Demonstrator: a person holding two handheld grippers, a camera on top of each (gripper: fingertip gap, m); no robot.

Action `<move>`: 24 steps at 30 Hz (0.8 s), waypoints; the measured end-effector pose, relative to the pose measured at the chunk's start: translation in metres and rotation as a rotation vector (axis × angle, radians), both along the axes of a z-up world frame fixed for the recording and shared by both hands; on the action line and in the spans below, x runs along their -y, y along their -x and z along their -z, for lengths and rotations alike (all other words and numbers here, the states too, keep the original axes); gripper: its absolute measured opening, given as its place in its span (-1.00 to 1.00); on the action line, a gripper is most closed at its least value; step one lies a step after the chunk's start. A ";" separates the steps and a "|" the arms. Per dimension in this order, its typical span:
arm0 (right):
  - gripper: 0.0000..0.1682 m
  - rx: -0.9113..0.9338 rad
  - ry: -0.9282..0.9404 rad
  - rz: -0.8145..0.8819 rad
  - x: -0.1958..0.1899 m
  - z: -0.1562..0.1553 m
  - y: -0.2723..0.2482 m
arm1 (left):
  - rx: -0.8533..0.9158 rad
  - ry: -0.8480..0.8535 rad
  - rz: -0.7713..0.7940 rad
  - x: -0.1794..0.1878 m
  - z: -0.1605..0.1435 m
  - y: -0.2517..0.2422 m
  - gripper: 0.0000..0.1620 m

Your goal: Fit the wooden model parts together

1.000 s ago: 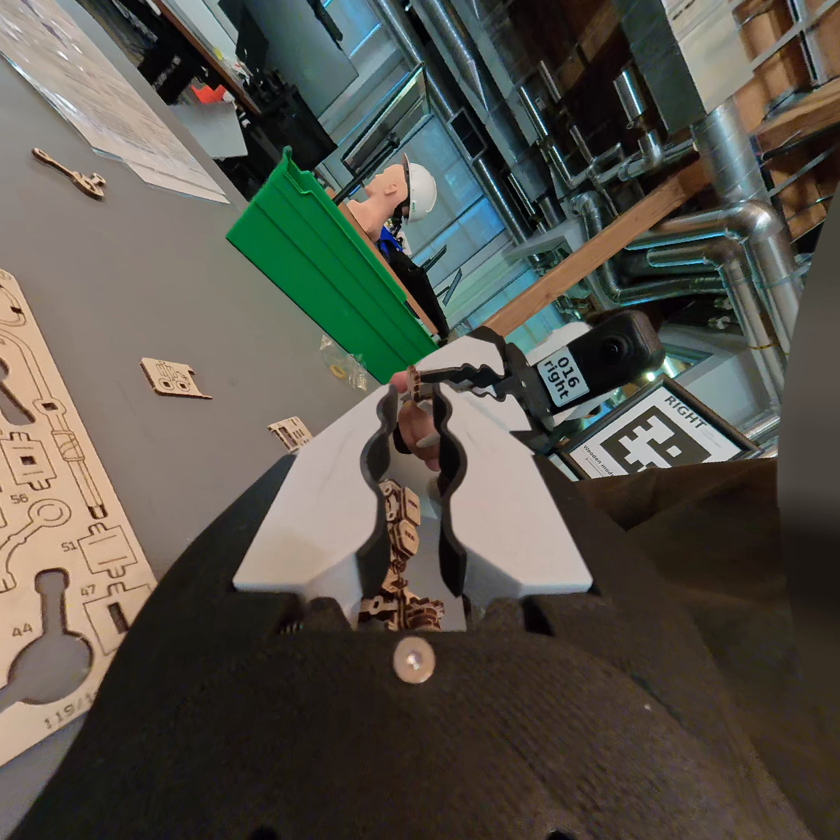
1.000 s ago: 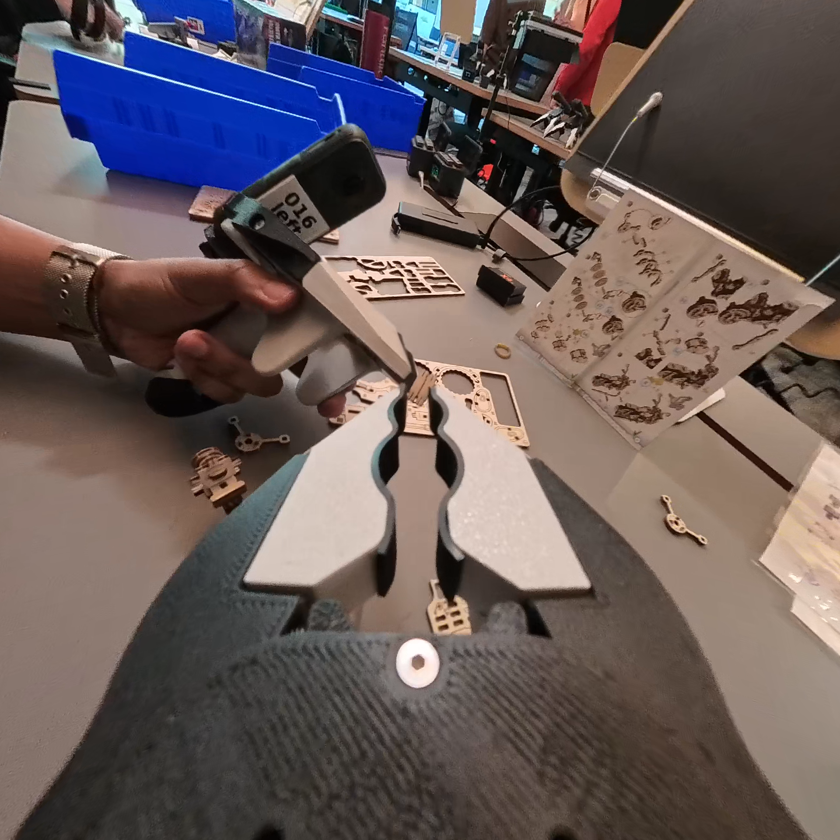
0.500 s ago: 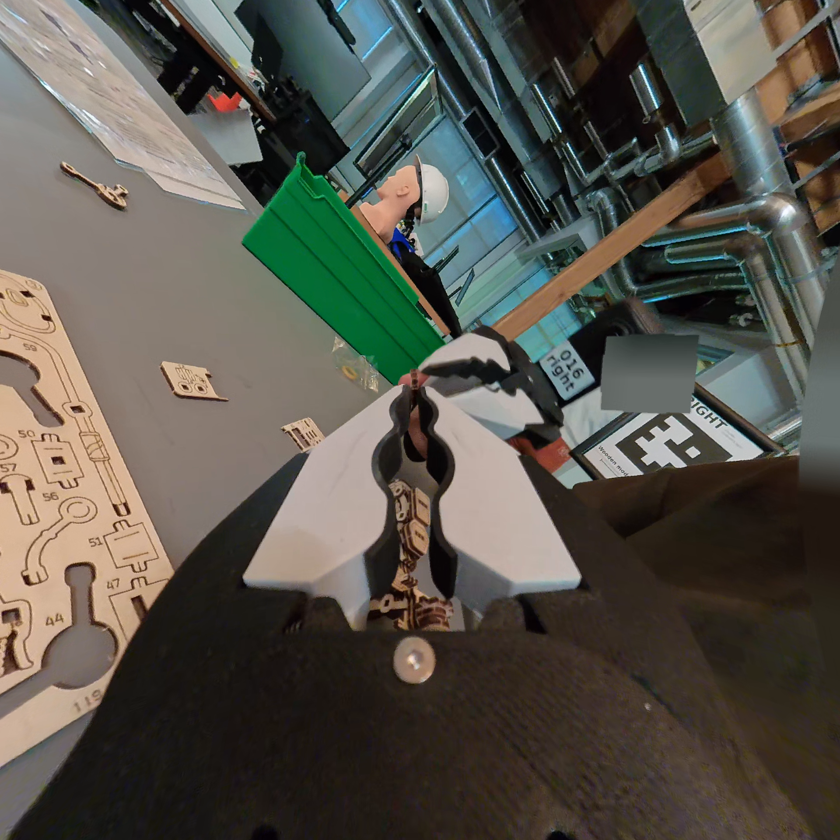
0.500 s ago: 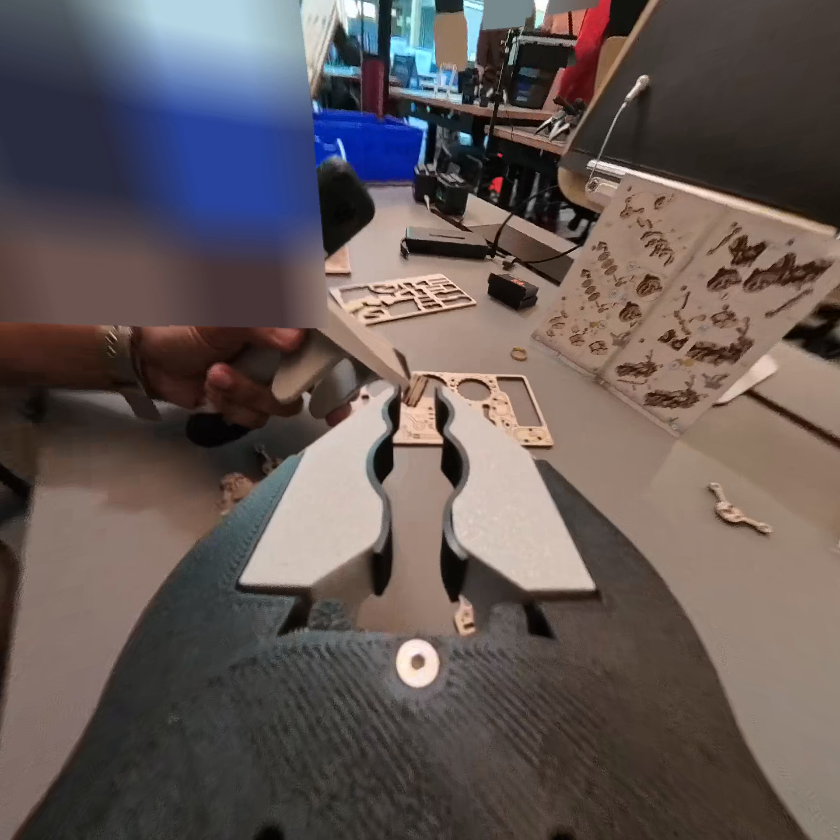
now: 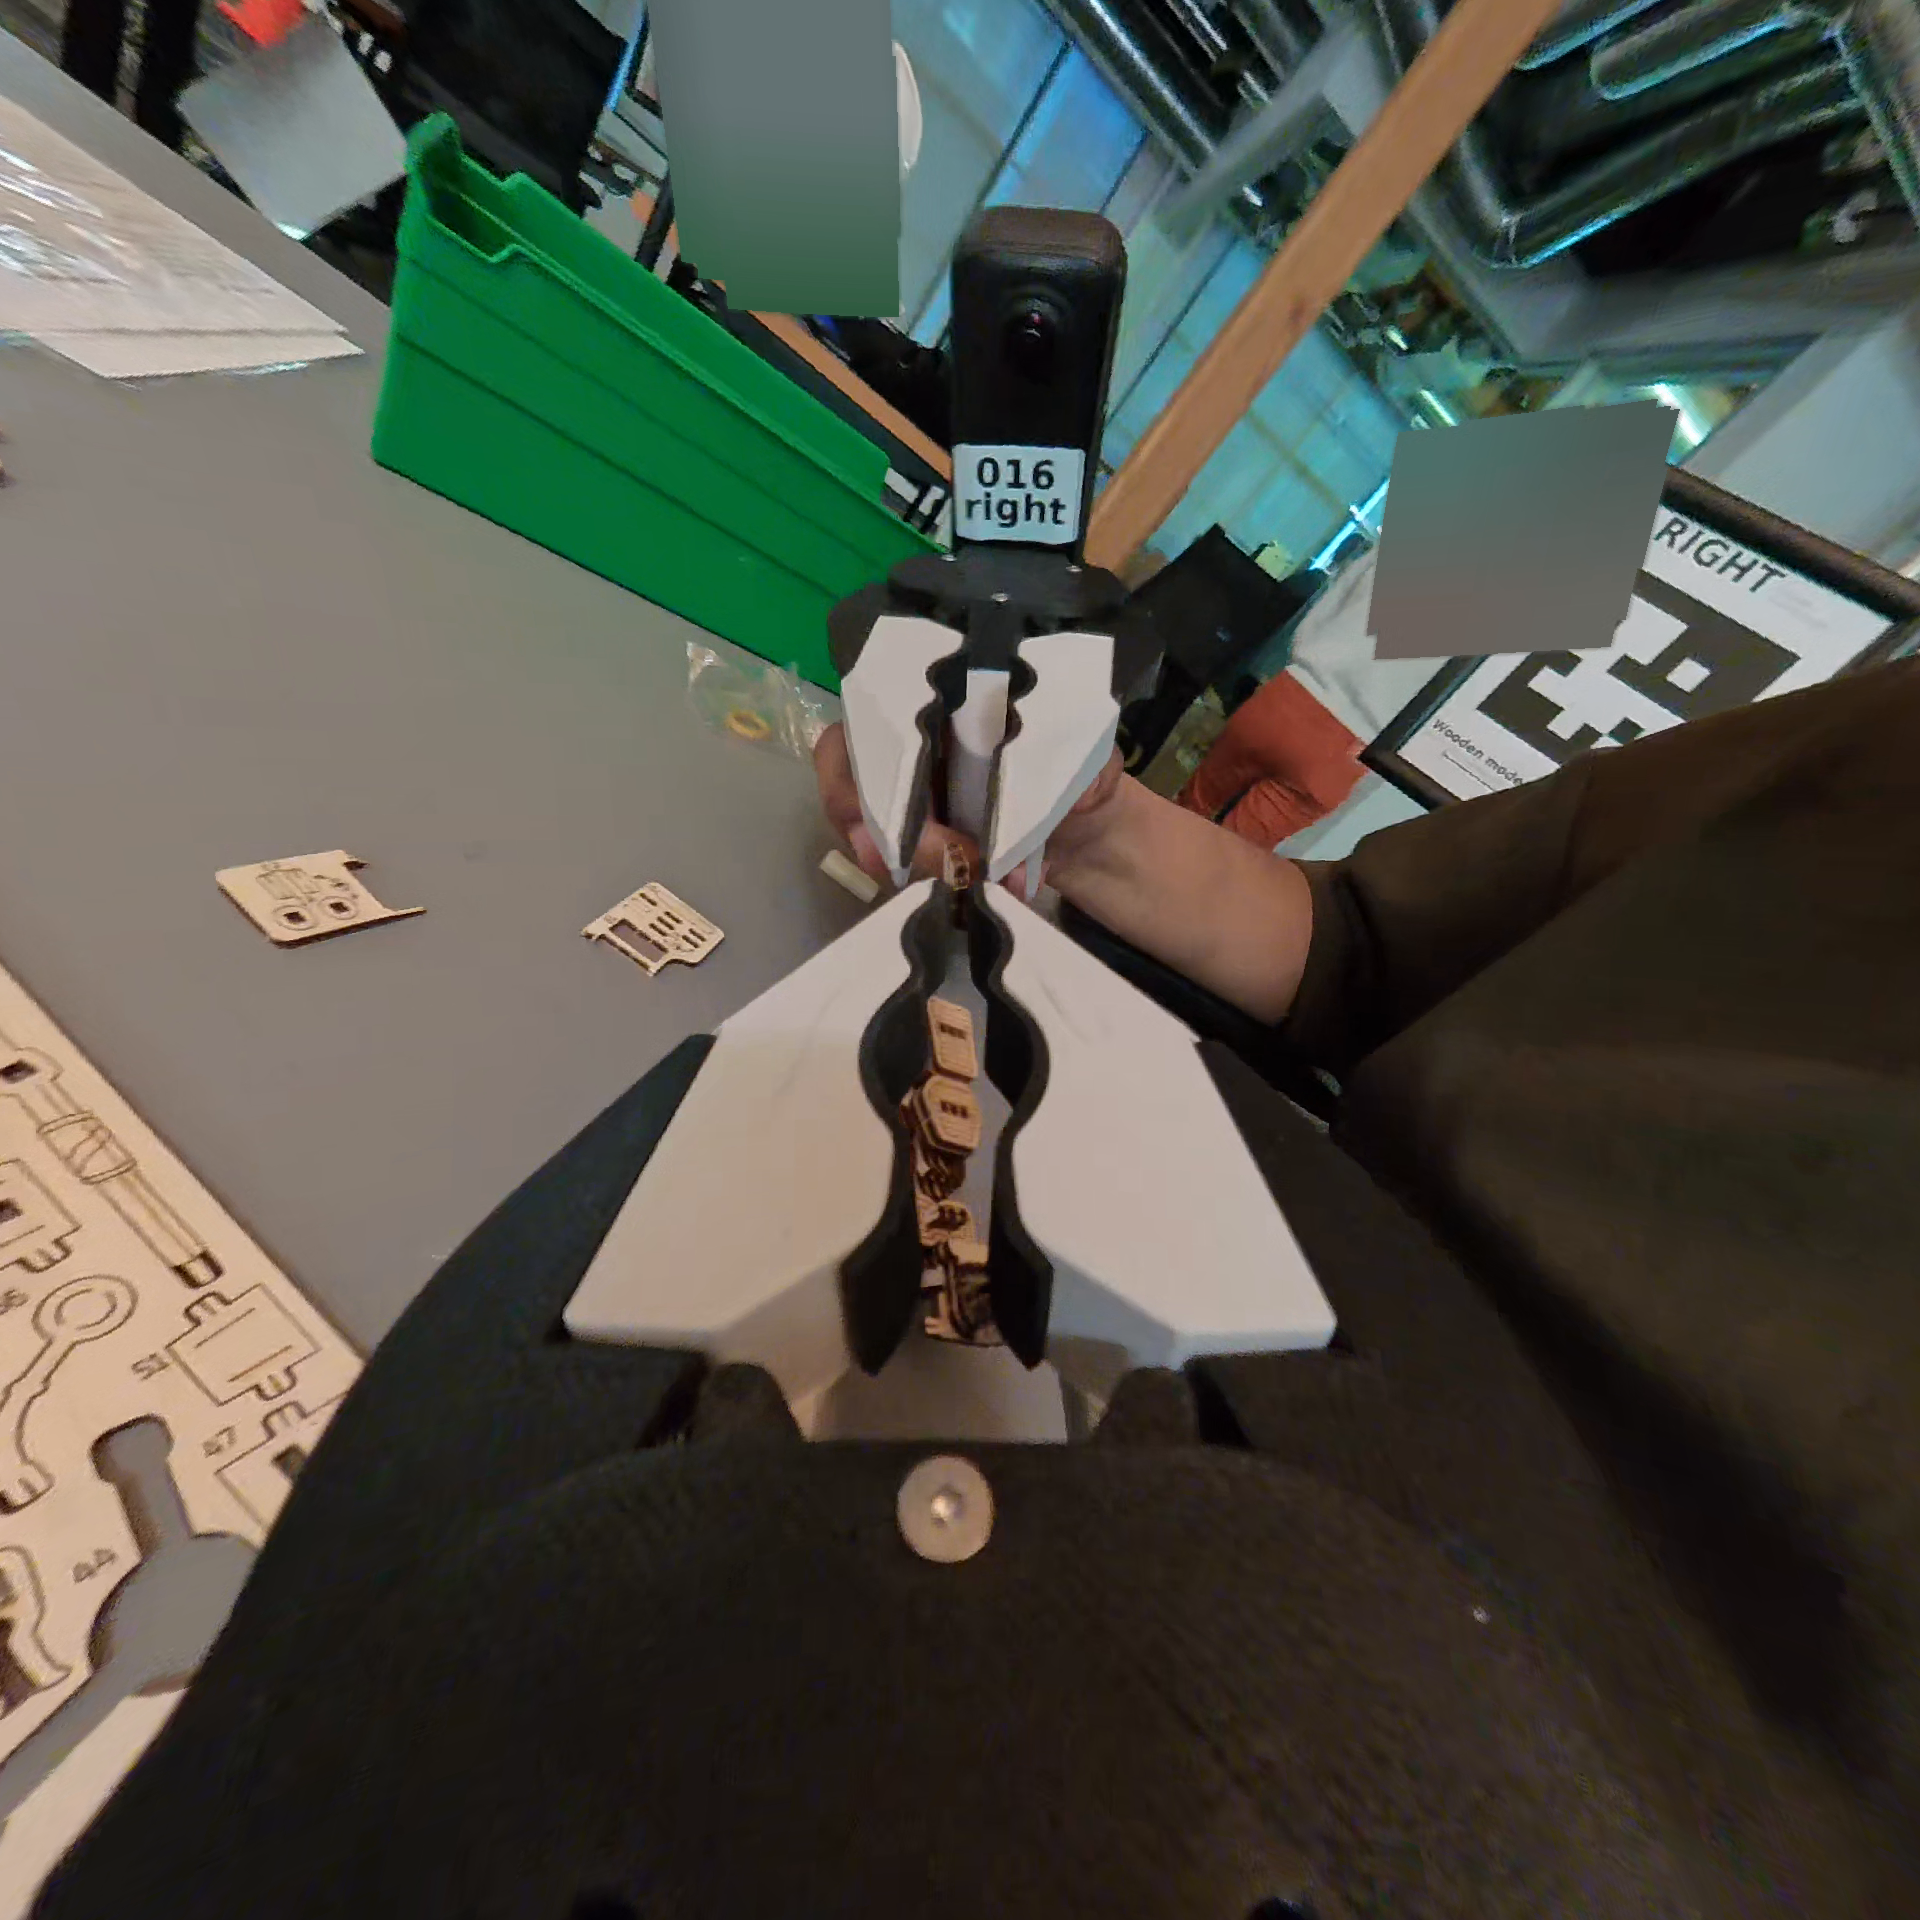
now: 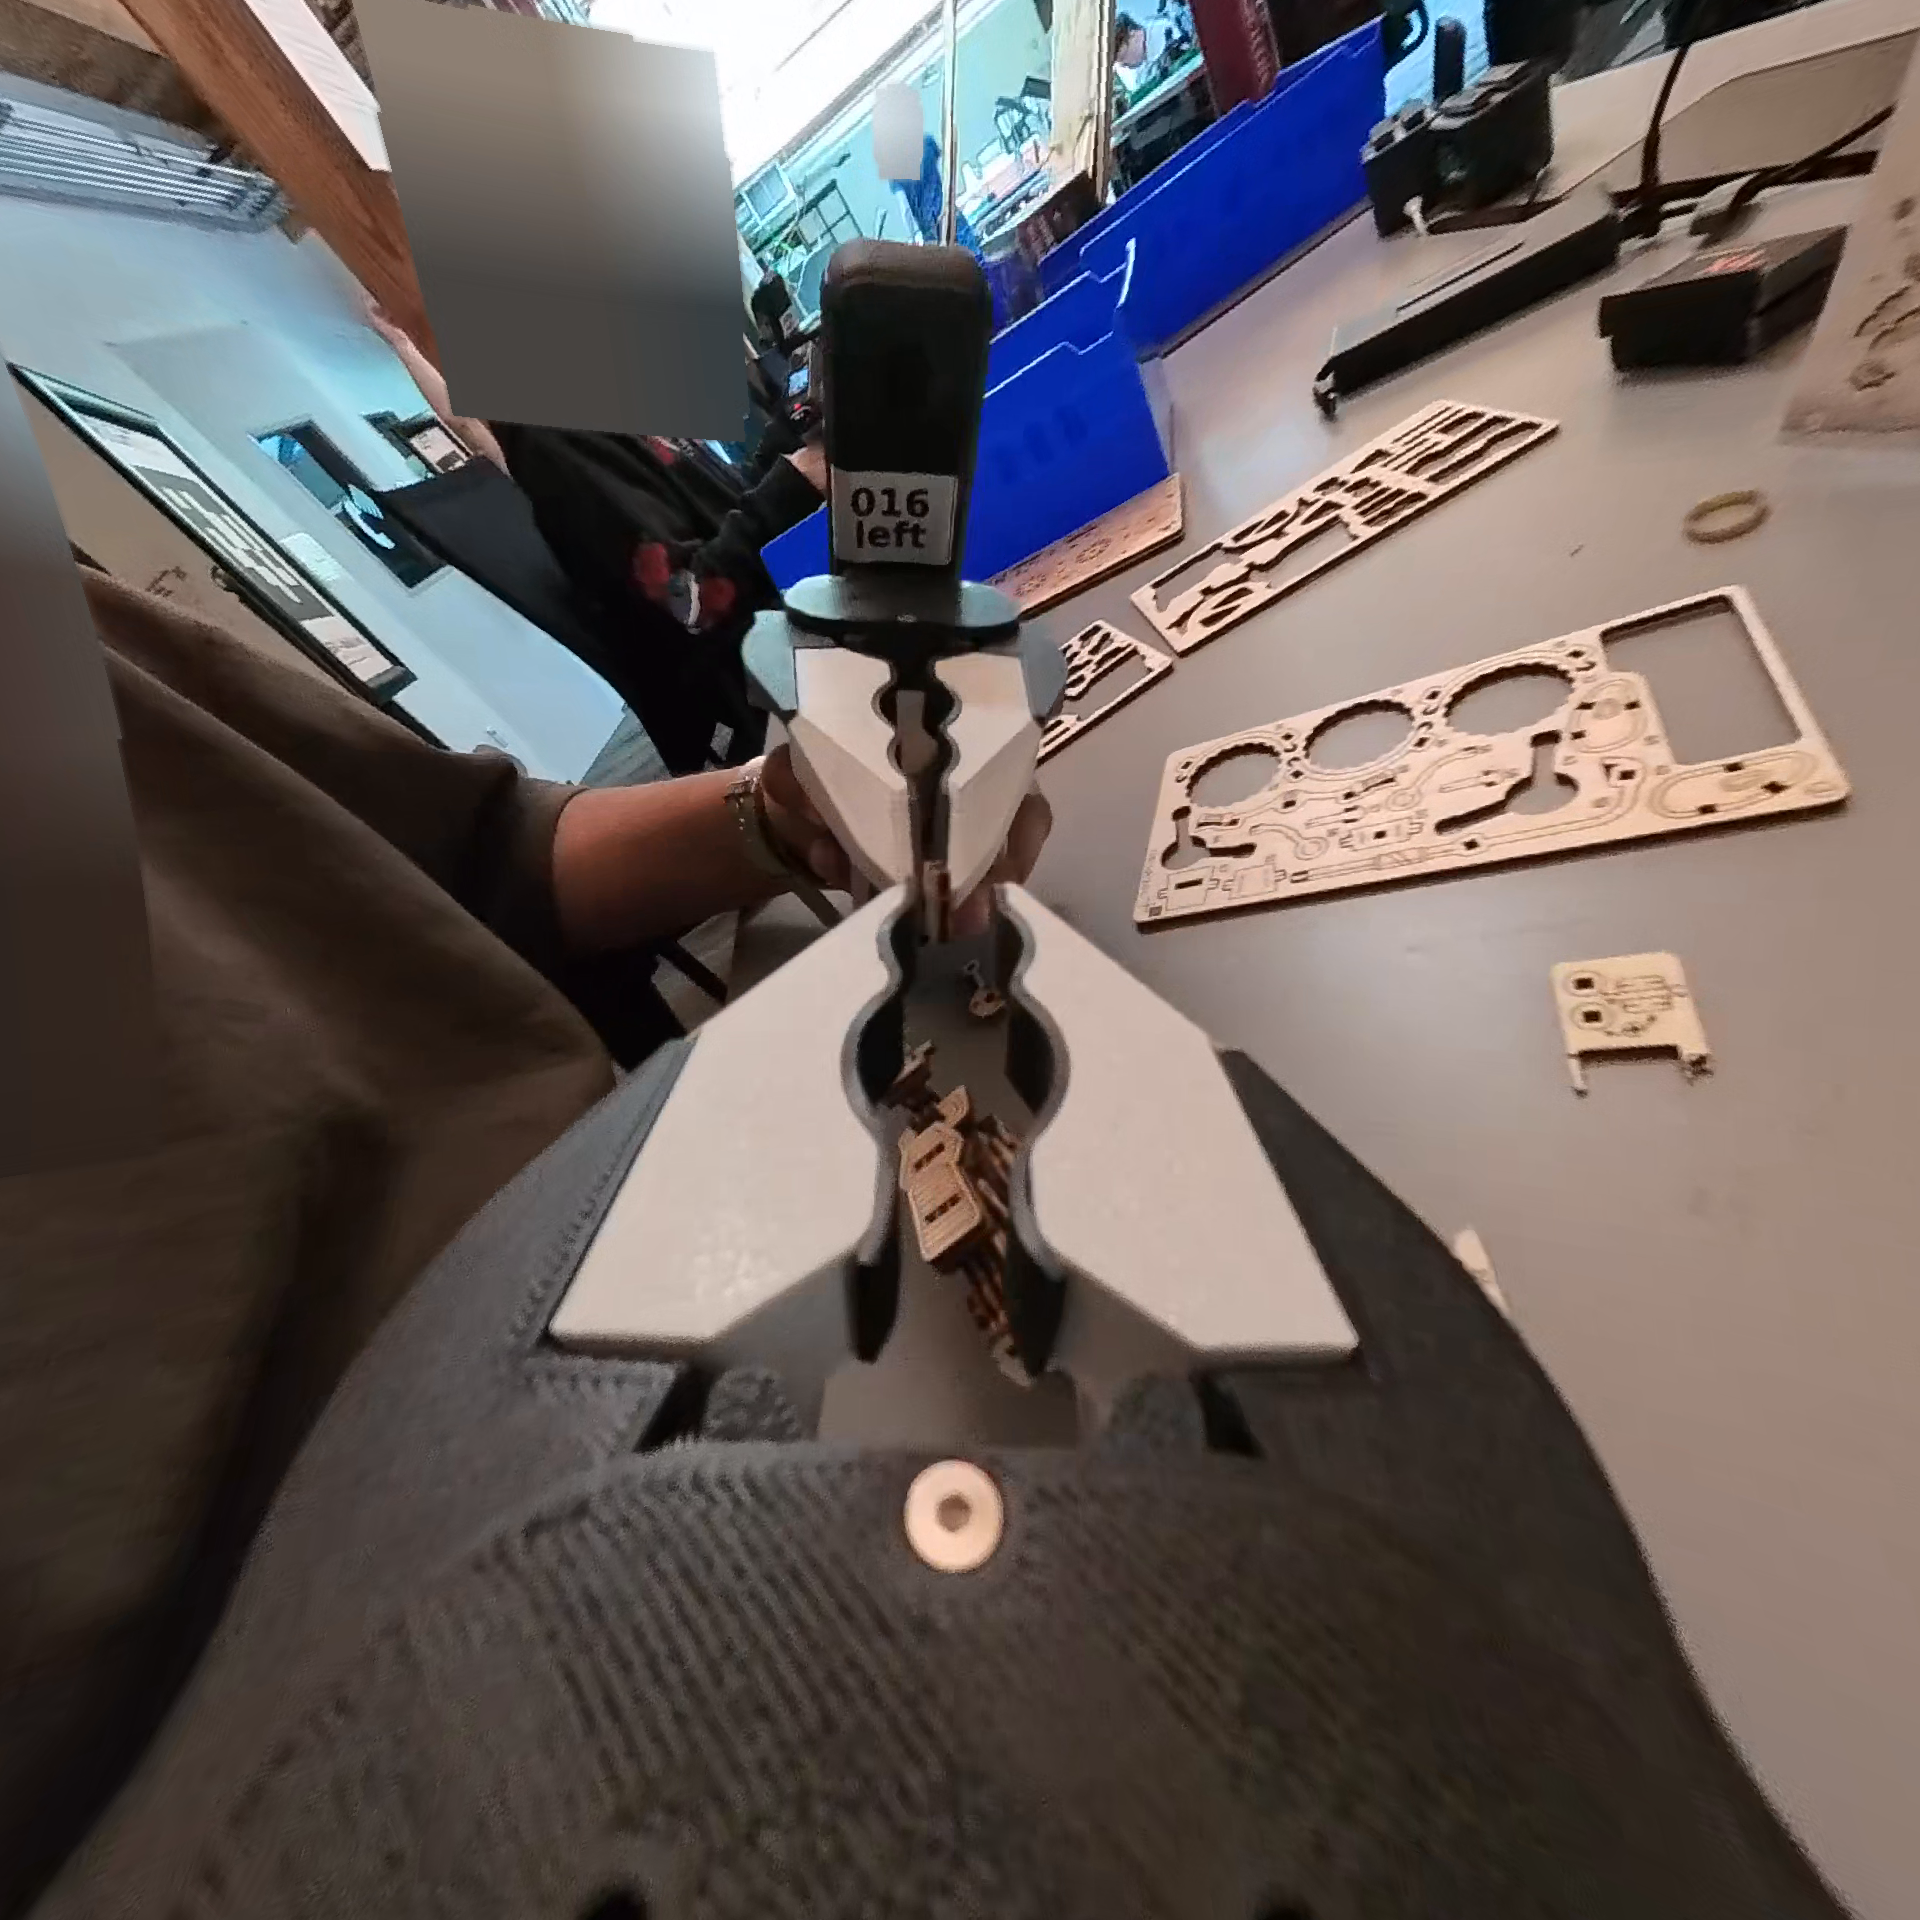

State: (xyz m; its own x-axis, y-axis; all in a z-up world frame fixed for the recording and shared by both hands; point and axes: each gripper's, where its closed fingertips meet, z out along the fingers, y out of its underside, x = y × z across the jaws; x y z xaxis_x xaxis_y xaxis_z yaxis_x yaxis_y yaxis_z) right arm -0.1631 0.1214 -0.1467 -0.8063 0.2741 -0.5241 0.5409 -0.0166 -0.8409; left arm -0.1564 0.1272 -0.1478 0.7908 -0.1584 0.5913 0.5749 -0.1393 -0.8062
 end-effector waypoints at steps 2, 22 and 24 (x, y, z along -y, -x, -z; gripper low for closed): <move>-0.89 0.008 -0.002 -0.019 0.002 0.001 -0.003 | 0.006 -0.007 0.014 0.000 -0.001 -0.002 -1.00; -0.98 0.057 0.085 -0.128 0.003 -0.008 -0.017 | 0.063 -0.045 0.092 0.001 -0.008 -0.013 -1.00; -0.99 0.051 0.071 -0.120 0.003 -0.006 -0.016 | 0.063 -0.039 0.088 0.001 -0.007 -0.012 -1.00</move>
